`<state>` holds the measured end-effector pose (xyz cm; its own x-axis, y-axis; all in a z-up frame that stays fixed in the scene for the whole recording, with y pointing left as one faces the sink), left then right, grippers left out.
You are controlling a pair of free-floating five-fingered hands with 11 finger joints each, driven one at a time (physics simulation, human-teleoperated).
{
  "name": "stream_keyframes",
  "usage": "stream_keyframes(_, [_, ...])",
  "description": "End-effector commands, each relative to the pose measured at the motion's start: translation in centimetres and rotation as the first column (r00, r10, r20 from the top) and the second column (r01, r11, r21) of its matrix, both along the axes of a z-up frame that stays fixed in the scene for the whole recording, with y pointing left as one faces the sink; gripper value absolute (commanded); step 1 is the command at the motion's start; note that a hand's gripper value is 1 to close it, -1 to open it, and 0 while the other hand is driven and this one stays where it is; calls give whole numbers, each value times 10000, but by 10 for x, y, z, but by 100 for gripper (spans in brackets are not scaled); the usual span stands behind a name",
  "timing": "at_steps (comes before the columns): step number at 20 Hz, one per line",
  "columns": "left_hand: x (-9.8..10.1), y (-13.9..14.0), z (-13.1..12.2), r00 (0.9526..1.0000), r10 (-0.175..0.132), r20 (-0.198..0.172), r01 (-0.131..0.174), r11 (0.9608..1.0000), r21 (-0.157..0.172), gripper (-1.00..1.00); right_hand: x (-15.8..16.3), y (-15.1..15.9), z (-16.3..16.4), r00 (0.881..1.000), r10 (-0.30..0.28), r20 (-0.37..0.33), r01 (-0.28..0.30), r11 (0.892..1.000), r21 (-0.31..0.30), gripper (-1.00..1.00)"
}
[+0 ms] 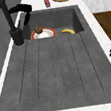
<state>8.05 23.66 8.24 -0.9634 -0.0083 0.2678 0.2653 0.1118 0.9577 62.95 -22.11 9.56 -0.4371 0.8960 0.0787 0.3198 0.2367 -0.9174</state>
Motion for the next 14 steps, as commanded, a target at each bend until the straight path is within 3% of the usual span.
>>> stream_keyframes(1, [0, 0, 0, 10000, 0, 0, 0, 10000, 0, 0, -1, -12, 0, 9927, -587, -1057, 587, 9983, -32, -100])
stream_keyframes(6, [0, 0, 0, 10000, 0, 0, 0, 10000, 0, 0, -6, -31, -5, 9761, -1062, -1895, 1083, 9941, 10, -100])
stream_keyframes(14, [0, 0, 0, 10000, 0, 0, 0, 10000, 0, 0, -7, -52, -20, 9210, -2081, -3292, 2199, 9755, -15, -100])
